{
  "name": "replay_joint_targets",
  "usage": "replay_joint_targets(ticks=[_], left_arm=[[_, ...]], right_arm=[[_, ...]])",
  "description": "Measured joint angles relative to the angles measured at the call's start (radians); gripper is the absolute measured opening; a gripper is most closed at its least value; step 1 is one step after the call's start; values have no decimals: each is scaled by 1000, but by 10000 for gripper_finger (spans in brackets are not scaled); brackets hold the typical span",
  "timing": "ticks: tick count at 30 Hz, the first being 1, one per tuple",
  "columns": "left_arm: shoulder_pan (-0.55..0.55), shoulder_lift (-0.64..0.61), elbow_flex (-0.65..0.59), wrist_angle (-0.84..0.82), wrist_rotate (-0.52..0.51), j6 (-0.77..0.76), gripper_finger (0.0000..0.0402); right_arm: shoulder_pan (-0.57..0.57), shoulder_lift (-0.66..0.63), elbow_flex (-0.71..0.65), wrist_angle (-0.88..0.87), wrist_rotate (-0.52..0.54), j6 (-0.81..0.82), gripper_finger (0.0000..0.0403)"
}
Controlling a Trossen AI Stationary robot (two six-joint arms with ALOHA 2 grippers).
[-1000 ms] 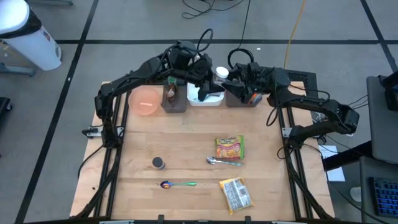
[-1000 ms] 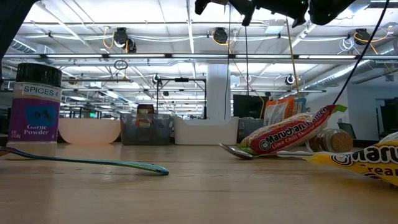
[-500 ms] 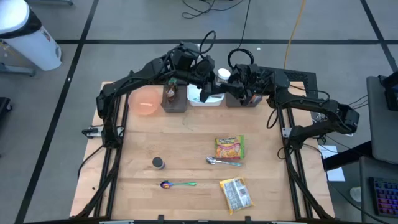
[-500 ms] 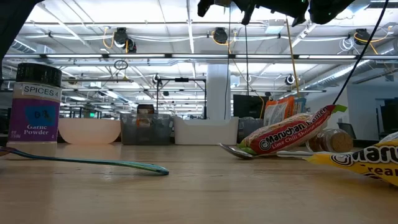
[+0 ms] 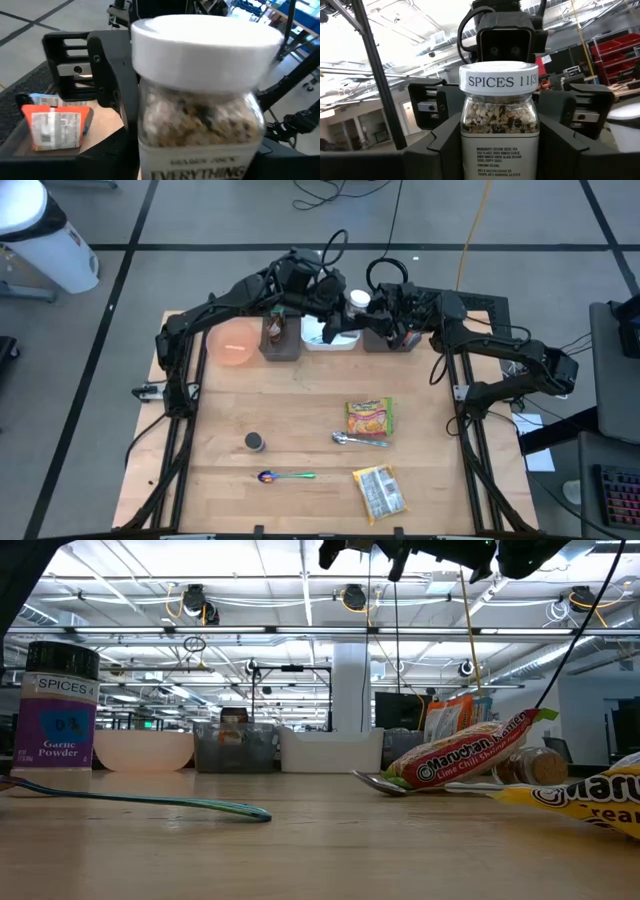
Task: Pick & Place Food Item
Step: Put the white seasoning bottle into the left black bin
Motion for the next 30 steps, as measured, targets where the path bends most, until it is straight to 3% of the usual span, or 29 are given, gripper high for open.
replay_joint_targets(ticks=[5,10,19,30], left_arm=[[-2,1,0,2,12,-10,293],[-2,1,0,1,11,-11,323],[45,-27,1,-35,38,-21,305],[108,-34,0,-34,99,-230,293]], right_arm=[[-1,0,0,-3,-5,4,191],[-4,0,0,-4,2,2,191],[-48,-20,0,-41,-54,5,191],[-48,-61,1,-212,-1,-168,191]])
